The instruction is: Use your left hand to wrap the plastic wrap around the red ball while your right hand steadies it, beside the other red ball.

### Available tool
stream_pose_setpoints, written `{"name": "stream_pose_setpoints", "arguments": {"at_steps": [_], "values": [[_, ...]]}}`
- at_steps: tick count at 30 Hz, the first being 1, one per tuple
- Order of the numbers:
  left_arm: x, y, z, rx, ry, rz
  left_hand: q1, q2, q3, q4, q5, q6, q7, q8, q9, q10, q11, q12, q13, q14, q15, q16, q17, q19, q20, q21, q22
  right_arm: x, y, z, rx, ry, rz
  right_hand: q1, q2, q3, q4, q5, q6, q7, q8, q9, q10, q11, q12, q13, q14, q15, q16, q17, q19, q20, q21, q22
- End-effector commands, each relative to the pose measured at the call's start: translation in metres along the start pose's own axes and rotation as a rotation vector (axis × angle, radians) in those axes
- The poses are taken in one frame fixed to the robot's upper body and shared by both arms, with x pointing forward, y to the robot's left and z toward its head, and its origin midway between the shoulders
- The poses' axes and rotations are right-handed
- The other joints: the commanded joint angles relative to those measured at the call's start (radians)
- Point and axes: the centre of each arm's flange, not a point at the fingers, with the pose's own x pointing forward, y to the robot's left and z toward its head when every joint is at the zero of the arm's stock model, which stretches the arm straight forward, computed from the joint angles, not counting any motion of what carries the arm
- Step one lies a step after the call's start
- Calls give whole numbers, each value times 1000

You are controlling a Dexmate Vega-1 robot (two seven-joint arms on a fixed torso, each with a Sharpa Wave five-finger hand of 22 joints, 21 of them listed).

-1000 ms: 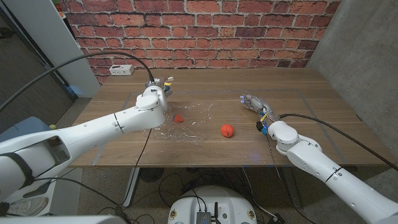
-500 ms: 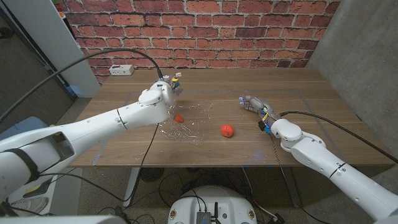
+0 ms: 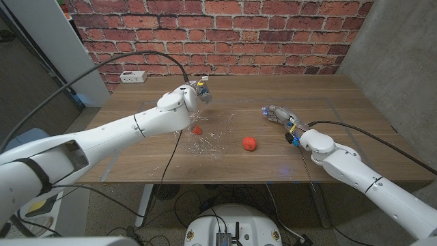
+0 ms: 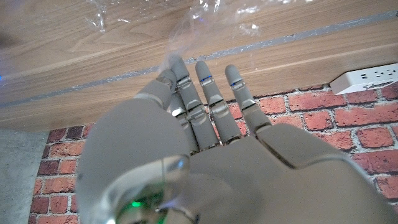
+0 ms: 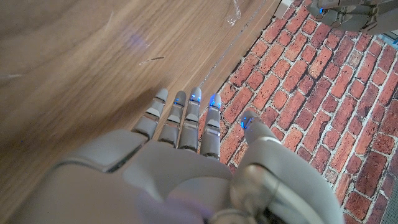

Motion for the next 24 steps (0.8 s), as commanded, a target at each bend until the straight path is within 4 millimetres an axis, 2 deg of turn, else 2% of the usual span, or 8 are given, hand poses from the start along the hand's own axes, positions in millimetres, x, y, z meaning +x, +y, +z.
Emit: {"name": "stream_pose_setpoints", "arguments": {"at_steps": [1, 10, 24], "values": [[7, -6, 27, 17, -52, -43, 12, -3, 3, 4, 4, 4, 8, 7, 1, 40, -28, 7, 8, 14, -104, 0, 4, 6, -5, 8, 3, -5, -9, -6, 3, -7, 4, 4, -4, -1, -5, -6, 4, 7, -3, 2, 0, 7, -7, 0, -4, 6, -3, 0, 2, 4, 4, 1], [14, -16, 45, 29, -87, -78, 13, -5, 3, 4, 5, 7, 11, 6, 0, 35, -29, 9, 13, 13, -105, -2, 4, 5, -5, 9, 3, -7, -14, -10, 11, -10, 2, 3, -7, -3, -6, -6, 2, 8, -5, 2, -2, 13, -8, 1, -4, 8, -4, -1, 2, 5, 4, 1], [23, -43, 72, 109, -126, -138, 17, -10, 0, 2, 6, 4, 10, -2, -3, 45, -17, 17, 21, 16, -101, -2, 6, 7, -5, 11, 3, -11, -17, -13, 10, -16, 5, 1, -11, -7, -9, -6, 0, 10, -8, 2, -5, 17, -12, 1, -5, 9, -7, -3, 0, 10, 4, 1]]}}
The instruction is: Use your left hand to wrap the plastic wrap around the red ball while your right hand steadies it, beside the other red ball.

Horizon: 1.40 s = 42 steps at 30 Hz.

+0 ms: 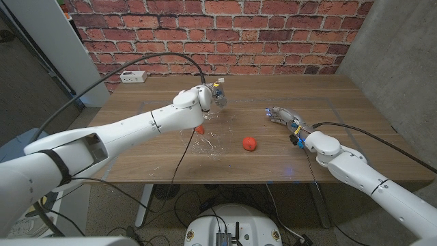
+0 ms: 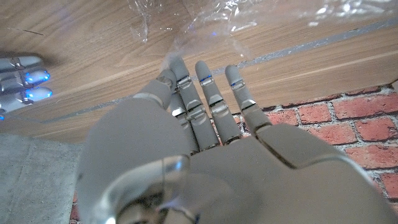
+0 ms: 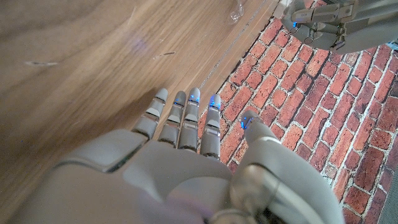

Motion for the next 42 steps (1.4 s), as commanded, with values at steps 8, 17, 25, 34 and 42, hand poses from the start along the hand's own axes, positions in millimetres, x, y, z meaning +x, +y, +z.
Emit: {"name": "stream_pose_setpoints", "arguments": {"at_steps": [8, 17, 25, 34, 42], "values": [[12, -34, 41, 148, -41, -26, 15, -5, -6, 2, 6, -14, -15, -16, -1, 42, -16, 16, 12, 13, -99, 3, 13, 11, -7, 6, 3, -6, -5, -7, 9, -3, 0, 1, -12, -4, -7, -5, 5, 8, -1, 2, -3, 2, -4, 2, 1, 4, -4, 0, 0, 10, 4, 3], [16, -51, 55, 188, -63, -72, 12, -10, -6, 5, 8, -68, -28, -49, -7, 36, -28, 12, 8, 16, -98, -1, 9, 12, -11, 9, 3, -7, -8, -8, 4, -10, 1, 1, -13, -5, -9, -5, 4, 8, -2, 2, -5, 1, -6, 2, 1, 5, -5, -1, 0, 11, 5, 3], [18, -57, 60, 186, -69, -124, -36, -18, -21, 33, 6, -106, -31, -74, -19, -14, -5, -34, -18, 17, -84, -5, 5, 16, -17, 13, 2, -6, -11, -9, 7, -8, -4, 0, -14, -6, -11, -5, 4, 8, -4, 2, -6, 1, -7, 3, 2, 4, -6, -2, -1, 13, 5, 2], [23, -57, 58, 147, -78, -278, -222, -49, -71, 108, -1, -263, -38, -149, -62, -110, 66, -157, -101, -25, -23, -40, -3, -18, 17, -5, 0, -5, -14, -7, -3, -20, -1, -1, -14, -8, -12, -5, 4, 8, -4, 2, -5, -1, -7, 3, 2, 4, -7, -3, -1, 13, 5, 2], [29, -58, 52, 74, -112, -406, -366, -72, -118, 161, -3, -438, -38, -165, -78, -186, 125, -228, -142, -78, 35, -58, -4, -45, 58, -35, 0, -3, -14, -6, -3, -20, -2, -2, -13, -9, -13, -4, 5, 8, -5, 2, -6, -2, -9, 3, 2, 4, -8, -3, -1, 15, 5, 2]]}}
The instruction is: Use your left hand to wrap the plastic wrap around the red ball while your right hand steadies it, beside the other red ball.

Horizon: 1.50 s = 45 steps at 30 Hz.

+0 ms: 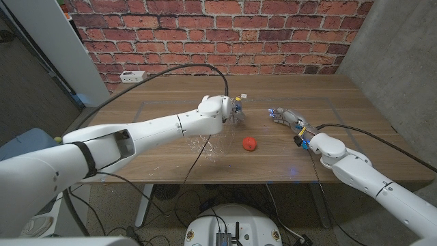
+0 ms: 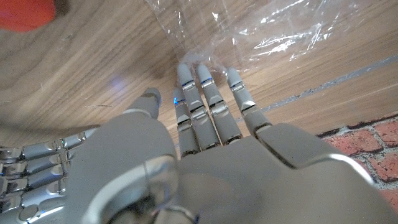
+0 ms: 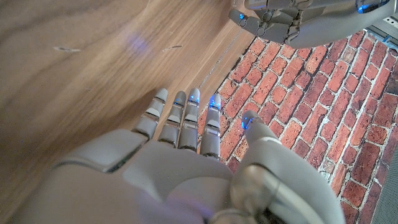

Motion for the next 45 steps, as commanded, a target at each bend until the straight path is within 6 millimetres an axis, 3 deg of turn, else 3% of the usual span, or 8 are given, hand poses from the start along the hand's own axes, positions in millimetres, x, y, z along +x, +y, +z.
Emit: {"name": "stream_pose_setpoints", "arguments": {"at_steps": [1, 7, 20, 30, 34, 37, 40, 45], "values": [[8, -2, -6, -99, -76, -198, -58, -3, -13, 21, -3, -79, 0, -7, -4, -39, 28, -27, -13, -27, 24, -7, 2, -7, 22, -14, 2, 3, -2, 2, -11, -8, 1, 2, -9, -1, -5, -4, 5, 9, -4, 2, 1, 0, -1, 3, 2, 4, -2, 1, 4, 9, 5, 2], [11, -1, -13, -193, -177, -275, -97, 5, -13, 27, 0, -199, 15, -11, -7, -122, 83, -65, -25, -59, 73, -12, -1, -2, 44, -26, 2, 4, -2, 3, -9, -4, -5, 2, -9, -2, -6, -4, 5, 9, -5, 2, -1, 1, -3, 3, 2, 6, -2, 1, 4, 10, 5, 2], [-22, 17, -37, -301, -376, -95, -122, 16, 7, 0, 3, -330, -14, 3, -8, -399, 53, -86, -32, -225, 93, -28, -1, -33, 68, -66, 4, 10, 2, 15, -44, -9, 3, 2, -8, -2, -8, -4, -1, 4, -8, 2, -9, -6, -7, 4, 2, 4, -4, 0, 4, 11, 6, 2], [-52, 19, -56, -330, -481, 91, -115, -10, 18, -58, -1, -319, -114, 13, -6, -577, 18, -79, -33, -406, 105, -30, -1, -173, 72, -140, 8, 14, 11, 24, -83, -5, 12, 14, -8, 2, -20, -1, -40, -11, -20, 3, -43, -16, -23, 4, -4, -1, -10, -4, 1, 10, 5, 1], [-61, 19, -60, -326, -480, 121, -123, -21, 12, -62, -4, -320, -118, 12, -5, -585, 19, -74, -33, -425, 114, -28, 0, -196, 75, -152, 8, 15, 15, 30, -110, -14, 20, 19, -9, 3, -26, 0, -65, -17, -25, 3, -69, -24, -34, 4, -7, -1, -13, -6, 0, 10, 5, 1], [-70, 18, -66, -312, -442, 179, -123, -21, 14, -74, -3, -239, -86, 38, -3, -541, 15, -48, -33, -424, 106, -15, -1, -197, 76, -158, 9, 15, 18, 35, -134, -17, 23, 26, -9, 4, -32, 1, -90, -26, -29, 3, -92, -28, -43, 5, -16, -2, -18, -8, -4, 11, 3, 1], [-77, 17, -74, -287, -381, 243, -99, 9, 40, -98, 4, -120, -38, 65, -1, -479, 8, -25, -34, -415, 85, -7, -4, -188, 71, -163, 10, 15, 23, 41, -155, -15, 26, 35, -10, 7, -40, 2, -113, -39, -31, 3, -115, -43, -51, 5, -29, -7, -26, -11, -7, 8, 2, 1], [-87, 13, -92, -267, -292, 306, -32, 61, 92, -136, 21, -56, -32, 71, 1, -444, -1, -17, -34, -404, 69, -5, -7, -181, 70, -165, 11, 12, 33, 49, -204, -3, 39, 49, -9, 11, -49, 5, -135, -49, -28, 3, -152, -55, -63, 5, -60, -17, -41, -14, -25, 1, -5, 0]]}}
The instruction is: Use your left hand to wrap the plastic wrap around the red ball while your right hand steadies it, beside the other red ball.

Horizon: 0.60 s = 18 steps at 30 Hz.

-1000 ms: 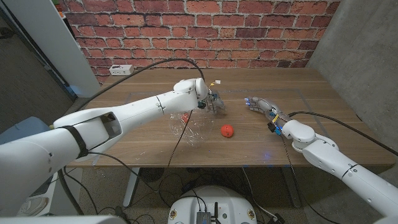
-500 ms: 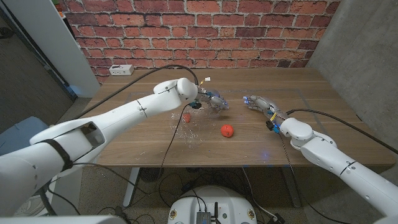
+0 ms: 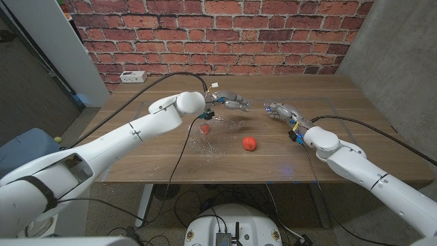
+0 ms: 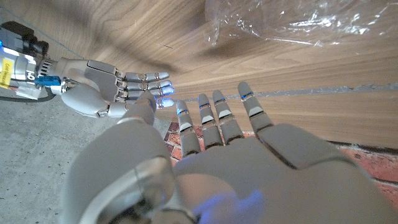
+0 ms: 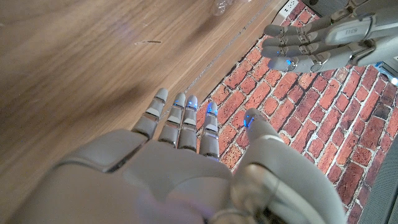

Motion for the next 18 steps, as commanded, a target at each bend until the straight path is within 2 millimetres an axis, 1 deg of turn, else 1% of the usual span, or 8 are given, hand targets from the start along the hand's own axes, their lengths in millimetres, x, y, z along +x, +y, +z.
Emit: {"name": "stream_pose_setpoints", "arguments": {"at_steps": [1, 3, 6, 7, 8, 11, 12, 18], "values": [[-42, 10, -18, 86, 113, 193, 69, 43, 52, -35, 21, 63, 6, 10, 7, 27, -9, 8, 2, 4, -16, 7, -3, 9, 0, -4, 3, -3, 16, 20, -96, 15, 20, 21, 1, 5, -13, 5, -18, -8, 0, 3, -36, -6, -12, 3, -31, -5, -14, -1, -21, -7, -7, 0], [-50, 11, -24, 95, 148, 226, 89, 47, 69, -42, 27, 95, 19, 15, 8, 32, -10, 8, 2, 7, -16, 6, -4, 10, -4, -5, 3, -6, 19, 23, -112, 20, 18, 25, 2, 6, -14, 6, -28, -11, 0, 3, -45, -14, -14, 4, -46, -10, -21, -1, -30, -11, -10, 0], [-60, 9, -30, 111, 202, 267, 61, 22, 54, -26, 25, 156, 38, 28, 13, 58, -8, 15, 3, 13, -19, 7, -2, 12, -10, -6, 4, -10, 23, 27, -123, 26, 17, 27, 3, 6, -15, 6, -34, -10, 0, 3, -53, -13, -15, 4, -51, -11, -23, -2, -36, -14, -13, 0], [-63, 8, -31, 123, 226, 271, 42, 13, 44, -17, 23, 166, 47, 28, 14, 72, -6, 19, 3, 26, -18, 13, 0, 12, -12, -7, 4, -11, 24, 28, -125, 27, 18, 28, 3, 6, -15, 6, -36, -10, 0, 3, -55, -15, -16, 4, -54, -10, -24, -2, -38, -15, -13, 0], [-65, 7, -31, 141, 246, 273, 19, -8, 27, -10, 16, 164, 48, 22, 15, 79, -11, 20, 4, 37, -22, 17, 2, 16, -14, -7, 3, -12, 25, 29, -125, 29, 19, 30, 3, 6, -16, 6, -37, -10, 1, 3, -57, -11, -16, 4, -57, -10, -26, -2, -39, -15, -14, 0], [-71, 2, -31, 188, 296, 264, -23, -36, -2, 3, 3, 144, 40, 6, 15, 84, -12, 20, 6, 41, -25, 19, 6, 19, -14, -9, 3, -14, 29, 32, -128, 33, 21, 30, 3, 6, -16, 6, -39, -9, 1, 3, -59, -13, -16, 4, -59, -10, -27, -2, -42, -15, -15, 0], [-73, 1, -30, 196, 303, 254, -56, -69, -29, 10, -11, 148, 38, 2, 15, 82, -17, 18, 7, 33, -27, 16, 7, 19, -13, -12, 3, -15, 30, 32, -127, 33, 23, 30, 3, 6, -16, 6, -40, -8, 1, 3, -60, -13, -16, 4, -59, -9, -27, -2, -42, -14, -15, 0], [-91, -3, -30, 194, 298, 171, -100, -121, -69, 12, -12, 149, 34, -9, 17, 36, -17, -3, 9, -17, 2, 1, 7, -16, -4, -35, 1, -15, 37, 36, -133, 27, 37, 28, 2, 3, -13, 6, -44, -8, 3, 3, -63, -8, -15, 4, -58, -8, -27, -2, -42, -15, -15, -1]]}}
